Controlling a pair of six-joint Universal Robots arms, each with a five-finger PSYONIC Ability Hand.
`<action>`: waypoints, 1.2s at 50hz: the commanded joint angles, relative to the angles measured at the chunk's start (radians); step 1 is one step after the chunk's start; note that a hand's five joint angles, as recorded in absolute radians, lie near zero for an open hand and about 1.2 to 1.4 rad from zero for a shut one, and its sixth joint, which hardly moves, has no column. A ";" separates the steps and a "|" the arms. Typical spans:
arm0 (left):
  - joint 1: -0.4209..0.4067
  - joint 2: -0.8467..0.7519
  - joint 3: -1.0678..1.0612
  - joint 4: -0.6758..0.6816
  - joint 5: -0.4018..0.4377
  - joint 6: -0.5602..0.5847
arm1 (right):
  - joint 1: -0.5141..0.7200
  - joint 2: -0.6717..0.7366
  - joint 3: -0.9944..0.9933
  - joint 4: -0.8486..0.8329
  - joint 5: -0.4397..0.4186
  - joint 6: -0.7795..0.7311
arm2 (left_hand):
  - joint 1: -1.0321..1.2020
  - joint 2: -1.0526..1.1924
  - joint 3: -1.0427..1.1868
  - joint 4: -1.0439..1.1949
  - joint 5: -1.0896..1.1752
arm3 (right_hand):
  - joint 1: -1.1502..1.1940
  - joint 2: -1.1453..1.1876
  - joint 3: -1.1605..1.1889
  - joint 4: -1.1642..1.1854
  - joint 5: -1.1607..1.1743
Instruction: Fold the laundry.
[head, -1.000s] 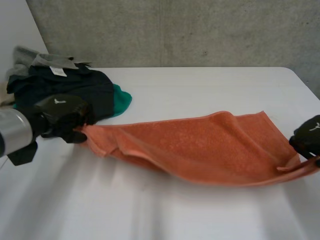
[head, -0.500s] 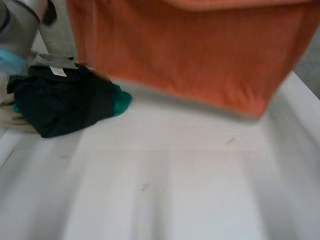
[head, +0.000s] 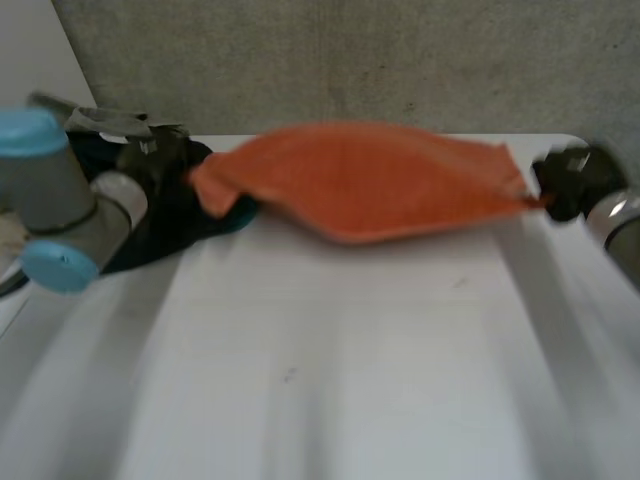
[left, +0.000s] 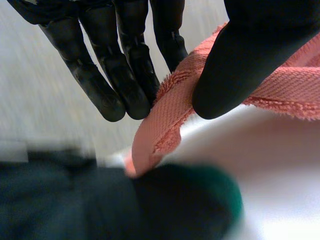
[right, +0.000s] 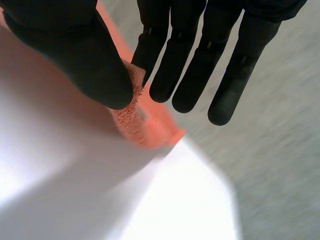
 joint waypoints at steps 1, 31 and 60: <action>0.040 -0.036 -0.085 -0.089 -0.006 0.203 | 0.002 0.109 0.076 0.038 -0.006 -0.139 | -0.016 -0.008 -0.008 -0.008 -0.013 | 0.273 0.221 0.207 0.198 0.221; -0.164 0.124 -0.369 -0.046 -0.126 0.611 | -0.006 -0.004 0.131 0.042 -0.012 -0.063 | -0.522 -0.514 -0.513 -0.513 -0.518 | 0.273 0.221 0.207 0.198 0.221; -0.116 -0.047 -0.214 -0.046 -0.123 0.653 | 0.007 0.000 0.167 0.041 -0.022 -0.068 | -0.493 -0.485 -0.484 -0.484 -0.489 | 0.273 0.221 0.207 0.198 0.221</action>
